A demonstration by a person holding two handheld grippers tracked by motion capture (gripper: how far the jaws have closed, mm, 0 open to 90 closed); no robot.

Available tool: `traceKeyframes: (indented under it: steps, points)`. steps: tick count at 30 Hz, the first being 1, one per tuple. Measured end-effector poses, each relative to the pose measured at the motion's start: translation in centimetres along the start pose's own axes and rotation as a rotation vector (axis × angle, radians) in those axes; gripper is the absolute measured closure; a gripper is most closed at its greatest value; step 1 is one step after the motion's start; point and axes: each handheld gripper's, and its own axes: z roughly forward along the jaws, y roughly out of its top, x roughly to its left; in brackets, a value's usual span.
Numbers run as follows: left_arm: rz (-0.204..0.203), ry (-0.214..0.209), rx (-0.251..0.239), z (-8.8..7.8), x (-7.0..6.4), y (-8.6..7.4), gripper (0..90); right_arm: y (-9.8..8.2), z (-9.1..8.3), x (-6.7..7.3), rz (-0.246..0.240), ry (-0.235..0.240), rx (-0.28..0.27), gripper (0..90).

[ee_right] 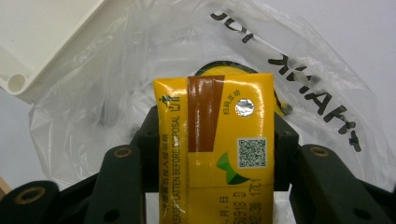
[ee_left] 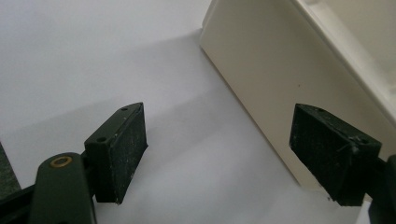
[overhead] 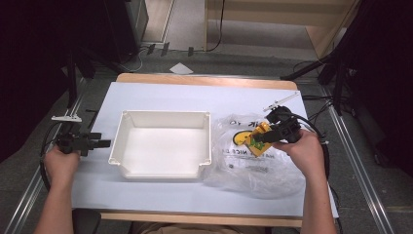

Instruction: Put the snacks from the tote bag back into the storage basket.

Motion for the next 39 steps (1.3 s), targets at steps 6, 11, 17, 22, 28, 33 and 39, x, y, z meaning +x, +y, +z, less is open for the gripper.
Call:
traceKeyframes:
  steps: [6, 11, 17, 22, 28, 33, 39]
  points:
    - [-0.002, 0.000, -0.001, 0.0, 0.0, 0.0, 20.0, 0.5, 0.0, 1.0, -0.034, 0.002, -0.015, 54.2]
    - [-0.002, -0.002, -0.002, 0.0, 0.0, 0.0, 20.0, 1.0, 0.2, 1.7, -0.063, 0.019, -0.040, 54.2]
    - [-0.004, 0.000, -0.005, 0.0, 0.0, 0.0, 20.0, 1.7, 0.6, 2.8, -0.085, 0.023, -0.040, 54.2]
    - [-0.002, -0.001, -0.002, -0.1, 0.0, -0.1, 20.0, 2.3, 0.4, 3.5, -0.100, 0.030, -0.042, 54.3]
    - [0.004, 0.001, -0.003, -0.2, -0.2, -0.2, 20.0, 3.0, -0.1, 4.5, -0.125, 0.030, -0.059, 54.2]
    - [0.008, 0.003, 0.002, -0.4, -0.3, -0.5, 20.0, 3.7, -0.4, 5.2, -0.152, 0.029, -0.067, 54.2]
    - [0.010, 0.002, 0.003, -0.6, -0.4, -0.7, 19.9, 4.6, -0.6, 6.2, -0.186, 0.024, -0.107, 54.3]
